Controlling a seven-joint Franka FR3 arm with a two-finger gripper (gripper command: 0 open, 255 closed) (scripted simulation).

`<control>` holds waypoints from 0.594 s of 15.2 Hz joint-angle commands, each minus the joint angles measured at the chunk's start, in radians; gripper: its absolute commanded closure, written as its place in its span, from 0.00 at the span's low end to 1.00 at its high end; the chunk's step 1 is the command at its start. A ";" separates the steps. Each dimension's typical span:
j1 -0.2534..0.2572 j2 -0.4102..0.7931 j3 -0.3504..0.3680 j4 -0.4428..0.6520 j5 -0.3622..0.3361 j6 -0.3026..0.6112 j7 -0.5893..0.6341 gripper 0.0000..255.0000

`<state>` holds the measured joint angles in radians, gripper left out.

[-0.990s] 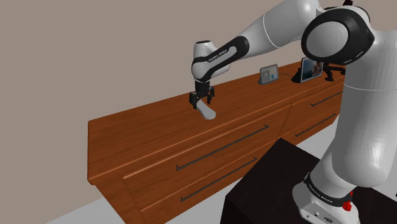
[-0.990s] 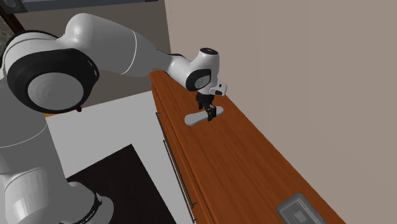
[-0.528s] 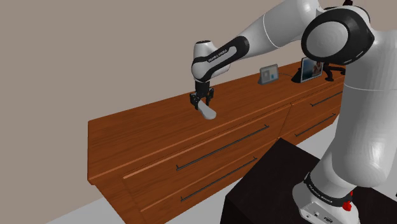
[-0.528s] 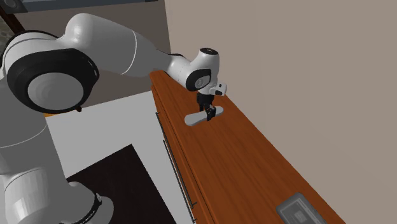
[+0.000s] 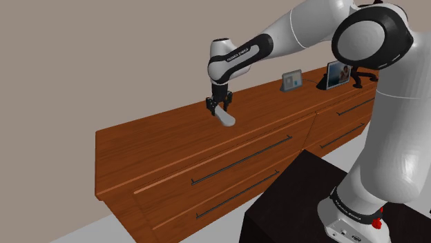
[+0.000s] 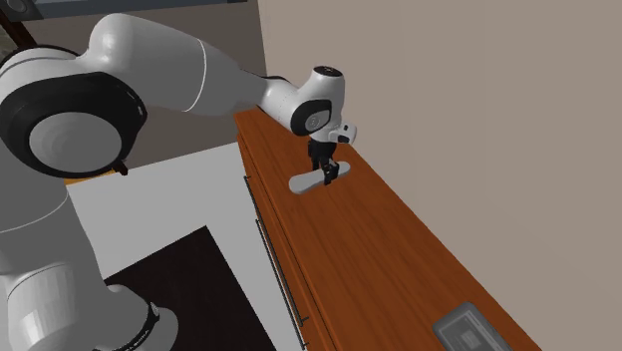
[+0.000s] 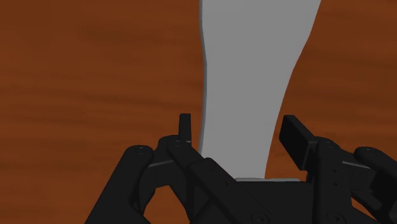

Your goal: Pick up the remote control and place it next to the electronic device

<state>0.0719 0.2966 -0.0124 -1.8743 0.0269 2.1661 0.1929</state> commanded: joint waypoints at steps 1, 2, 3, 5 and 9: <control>0.000 -0.011 0.000 0.012 -0.001 -0.023 0.001 1.00; 0.000 -0.017 0.000 0.018 -0.001 -0.034 0.002 1.00; 0.000 -0.023 0.000 0.024 -0.001 -0.046 0.002 1.00; 0.001 -0.033 0.000 0.037 -0.002 -0.070 0.003 1.00; 0.001 -0.053 0.000 0.066 -0.002 -0.118 0.004 1.00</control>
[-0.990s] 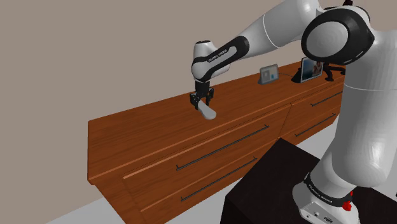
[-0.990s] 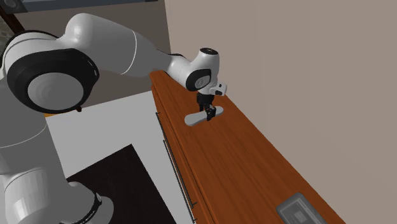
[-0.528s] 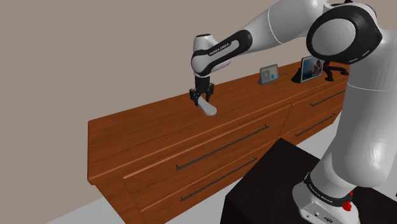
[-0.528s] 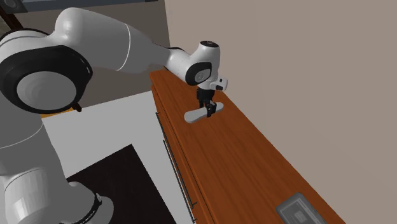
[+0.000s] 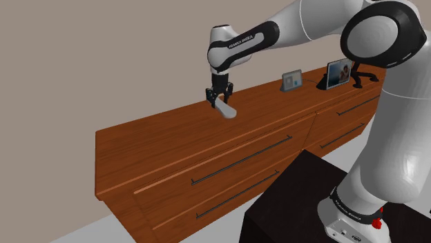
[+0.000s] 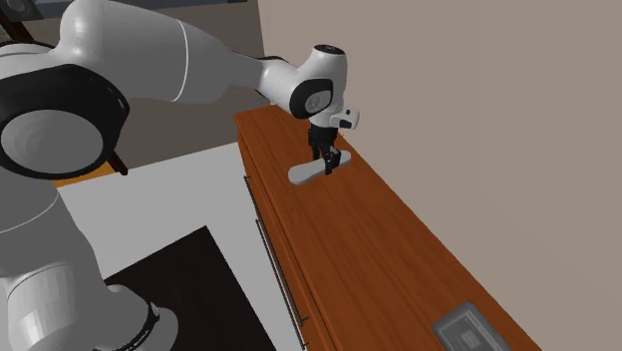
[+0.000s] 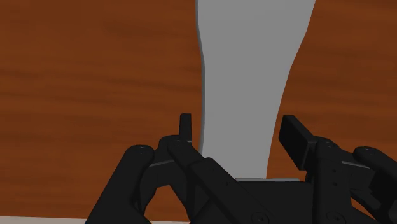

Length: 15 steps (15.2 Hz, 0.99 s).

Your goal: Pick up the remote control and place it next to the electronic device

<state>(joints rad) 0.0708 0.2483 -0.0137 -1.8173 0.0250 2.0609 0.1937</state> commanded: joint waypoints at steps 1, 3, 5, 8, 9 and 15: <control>0.002 -0.009 0.001 0.017 -0.001 -0.025 0.003 1.00; 0.002 -0.017 0.001 0.033 -0.001 -0.049 0.004 1.00; 0.002 -0.024 0.001 0.050 -0.001 -0.074 0.004 1.00; 0.002 -0.034 0.000 0.078 -0.002 -0.111 0.005 1.00; 0.002 -0.036 0.000 0.088 -0.002 -0.124 0.005 1.00; 0.001 -0.049 0.000 0.152 -0.003 -0.201 0.007 1.00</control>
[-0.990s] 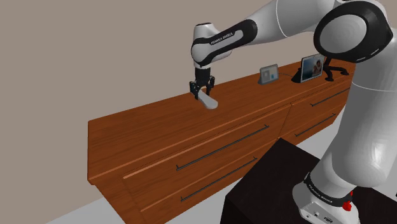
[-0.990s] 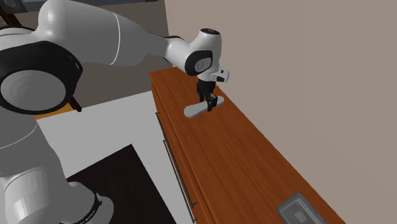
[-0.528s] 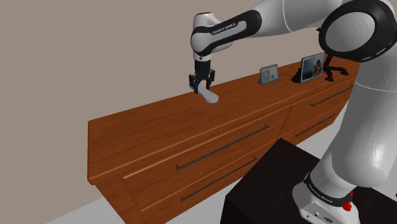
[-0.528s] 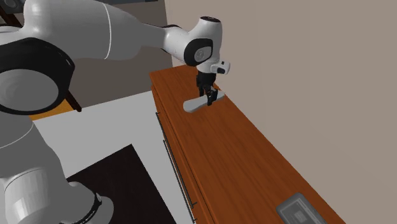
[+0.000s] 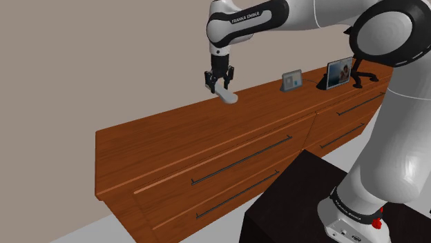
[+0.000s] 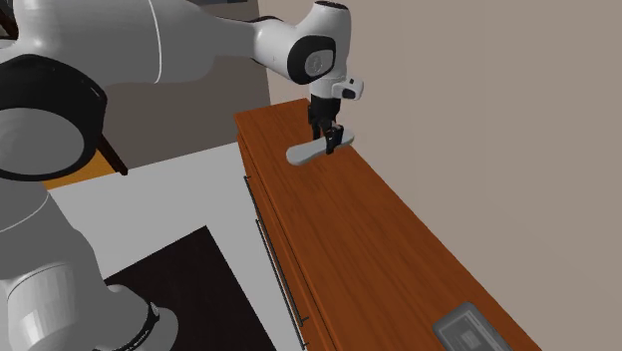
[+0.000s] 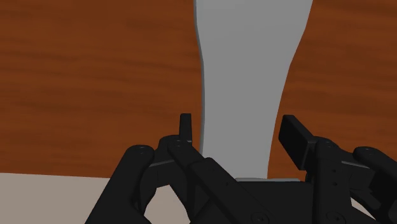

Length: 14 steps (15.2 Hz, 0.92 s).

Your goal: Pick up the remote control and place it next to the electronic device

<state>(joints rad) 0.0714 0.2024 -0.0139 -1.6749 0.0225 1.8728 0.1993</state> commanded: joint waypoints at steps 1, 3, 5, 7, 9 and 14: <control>0.001 -0.004 0.000 0.021 0.000 -0.025 0.002 1.00; 0.001 -0.006 0.000 0.045 0.000 -0.052 0.002 1.00; 0.001 -0.007 0.000 0.071 -0.001 -0.078 0.003 1.00; 0.000 -0.007 0.000 0.097 -0.001 -0.104 0.003 1.00; -0.026 -0.007 -0.017 0.097 0.002 -0.105 -0.042 1.00; -0.094 0.010 -0.061 0.122 0.012 -0.115 -0.153 1.00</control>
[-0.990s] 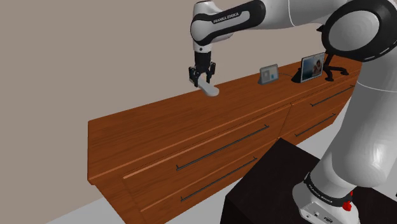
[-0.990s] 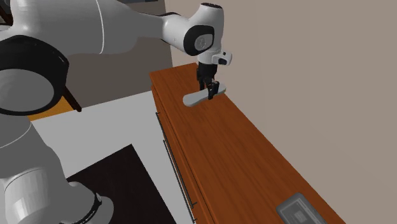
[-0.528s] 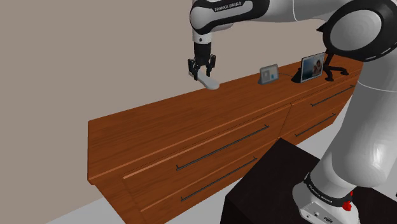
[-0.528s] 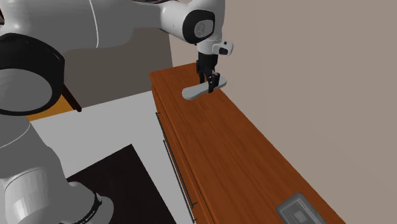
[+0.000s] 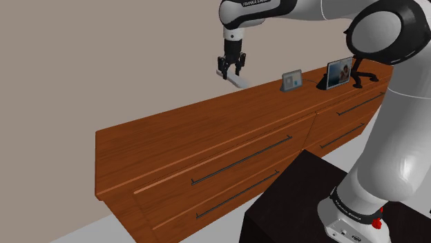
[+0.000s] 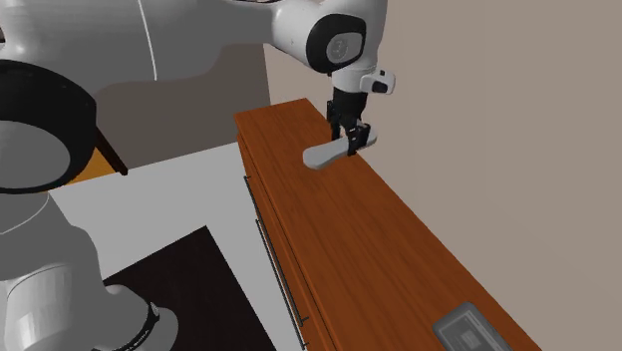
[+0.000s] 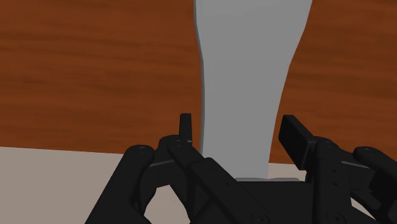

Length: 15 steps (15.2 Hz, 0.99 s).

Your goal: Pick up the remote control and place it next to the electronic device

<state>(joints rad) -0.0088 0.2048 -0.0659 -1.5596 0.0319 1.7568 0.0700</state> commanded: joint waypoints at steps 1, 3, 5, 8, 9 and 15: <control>-0.027 0.014 -0.017 0.015 0.004 -0.002 -0.046 1.00; -0.055 0.030 -0.033 0.037 0.009 -0.010 -0.090 1.00; -0.083 0.050 -0.049 0.065 0.015 -0.019 -0.133 1.00; -0.127 0.087 -0.072 0.118 0.025 -0.036 -0.198 1.00; -0.142 0.102 -0.079 0.139 0.028 -0.043 -0.220 1.00; -0.239 0.218 -0.114 0.309 0.056 -0.102 -0.342 1.00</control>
<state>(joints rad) -0.2306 0.3959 -0.1747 -1.2954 0.0824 1.6732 -0.2512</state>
